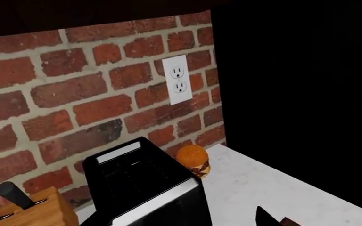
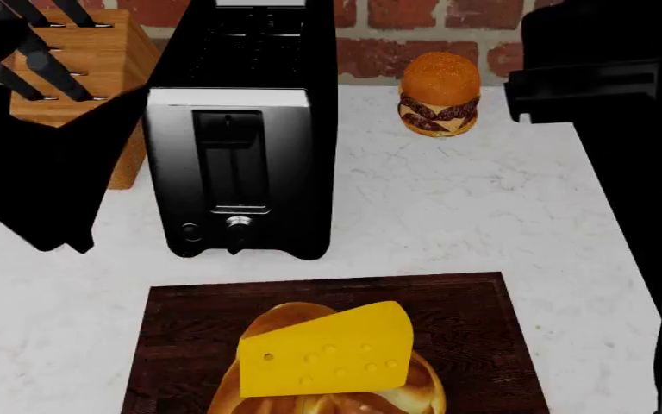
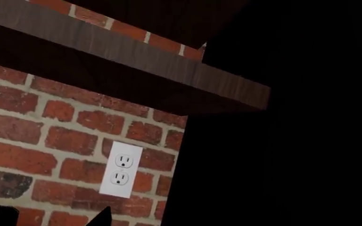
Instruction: Pick up the wedge of cheese and place it on the slice of bread to prepare a simple cheese on bread dish.
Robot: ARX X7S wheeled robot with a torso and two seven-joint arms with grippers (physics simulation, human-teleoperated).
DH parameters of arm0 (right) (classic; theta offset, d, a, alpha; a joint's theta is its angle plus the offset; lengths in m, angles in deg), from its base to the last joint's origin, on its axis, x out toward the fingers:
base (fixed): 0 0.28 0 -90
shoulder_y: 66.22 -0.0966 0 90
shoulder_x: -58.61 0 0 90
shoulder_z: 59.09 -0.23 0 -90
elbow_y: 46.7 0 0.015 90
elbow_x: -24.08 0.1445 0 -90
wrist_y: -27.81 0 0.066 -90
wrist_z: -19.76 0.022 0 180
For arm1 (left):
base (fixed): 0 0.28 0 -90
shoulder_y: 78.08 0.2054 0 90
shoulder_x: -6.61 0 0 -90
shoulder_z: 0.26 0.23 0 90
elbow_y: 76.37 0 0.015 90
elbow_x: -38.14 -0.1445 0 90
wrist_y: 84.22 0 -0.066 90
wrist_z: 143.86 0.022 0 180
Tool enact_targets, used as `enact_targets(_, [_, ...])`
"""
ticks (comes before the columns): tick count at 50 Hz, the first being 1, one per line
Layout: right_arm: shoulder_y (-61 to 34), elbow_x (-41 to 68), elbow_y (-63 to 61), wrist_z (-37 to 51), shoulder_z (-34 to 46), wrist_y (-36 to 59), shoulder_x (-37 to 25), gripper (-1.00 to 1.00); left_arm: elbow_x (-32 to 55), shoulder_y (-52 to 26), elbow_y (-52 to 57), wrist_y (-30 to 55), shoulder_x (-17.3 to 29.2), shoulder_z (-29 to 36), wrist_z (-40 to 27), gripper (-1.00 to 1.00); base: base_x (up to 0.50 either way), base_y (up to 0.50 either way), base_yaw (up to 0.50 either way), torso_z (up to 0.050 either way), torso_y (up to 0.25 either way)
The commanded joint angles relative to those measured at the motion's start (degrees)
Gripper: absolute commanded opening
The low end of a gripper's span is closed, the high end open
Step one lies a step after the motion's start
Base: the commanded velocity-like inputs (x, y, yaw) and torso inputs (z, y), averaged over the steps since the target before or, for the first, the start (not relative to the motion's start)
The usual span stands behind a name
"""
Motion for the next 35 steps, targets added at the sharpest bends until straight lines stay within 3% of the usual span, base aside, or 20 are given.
enact_targets(1, [-4.19,-0.16,-6.67,-3.10,0.78,9.74,-1.56,1.00,-4.43,1.41,-0.61,-1.78,1.65,0.15,1.03,1.00,0.00,0.00,0.00,0.000,0.000])
enact_targets(5, [-3.70,-10.97,-6.87,-12.99,2.56,9.76,-0.23,1.00,-5.22,1.33,-0.80,-2.25,1.92,-0.03,0.51,1.00,0.00,0.00,0.00,0.000,0.000])
enact_targets(9, [-6.40,-45.35,-3.08,-45.42,11.21,9.73,6.91,1.00,-5.80,1.44,-1.06,-2.57,1.95,-0.03,-0.19,1.00,0.00,0.00,0.00,0.000,0.000])
enact_targets(11, [-7.27,-62.05,-1.95,-53.72,12.82,9.57,8.32,1.00,-5.76,1.33,-1.10,-2.65,1.84,0.00,-0.37,1.00,0.00,0.00,0.00,0.000,0.000])
enact_targets(20, [-6.75,-72.82,-1.67,-65.64,12.43,8.62,9.50,1.00,-4.46,1.04,-0.97,-2.23,2.03,-0.24,-1.96,1.00,0.00,0.00,0.00,0.000,0.000])
enact_targets(27, [-9.37,-86.46,0.41,-81.83,11.88,7.30,9.77,1.00,-3.76,1.40,-0.64,-2.05,2.96,-0.68,-2.89,1.00,0.00,0.00,0.00,0.000,0.000])
enact_targets(35, [-9.40,-88.39,0.19,-85.97,10.79,4.64,9.50,1.00,-4.30,2.20,-0.39,-2.68,3.34,-0.48,-2.43,1.00,0.00,0.00,0.00,0.000,0.000])
